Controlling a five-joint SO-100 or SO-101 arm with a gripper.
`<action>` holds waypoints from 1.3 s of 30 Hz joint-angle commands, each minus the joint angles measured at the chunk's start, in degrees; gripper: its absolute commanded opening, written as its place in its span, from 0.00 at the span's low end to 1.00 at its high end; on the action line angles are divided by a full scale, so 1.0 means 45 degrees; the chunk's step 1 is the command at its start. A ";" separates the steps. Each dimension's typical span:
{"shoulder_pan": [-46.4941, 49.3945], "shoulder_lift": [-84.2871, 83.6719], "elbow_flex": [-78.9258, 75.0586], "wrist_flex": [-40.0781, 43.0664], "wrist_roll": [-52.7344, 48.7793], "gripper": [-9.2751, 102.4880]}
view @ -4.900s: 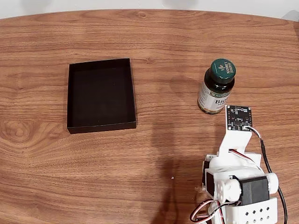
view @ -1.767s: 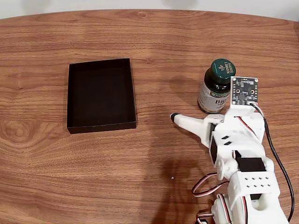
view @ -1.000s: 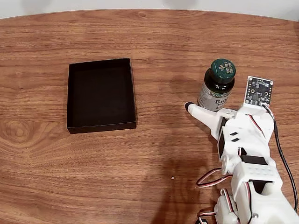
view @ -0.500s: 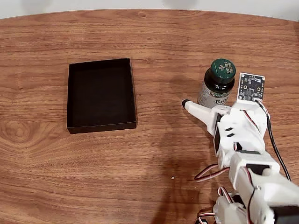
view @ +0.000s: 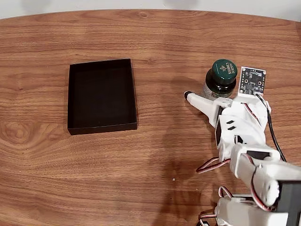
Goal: Pick up the pill bottle and place it in the black box.
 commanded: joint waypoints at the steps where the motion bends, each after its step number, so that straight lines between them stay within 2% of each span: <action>1: 0.0098 -0.0254 -0.1133 -0.0547 -0.0039 0.52; 19: -0.0039 -0.3691 -0.2480 -0.3633 -0.0430 0.51; 39: -0.0195 -0.6113 -0.3086 -0.5879 -0.1230 0.48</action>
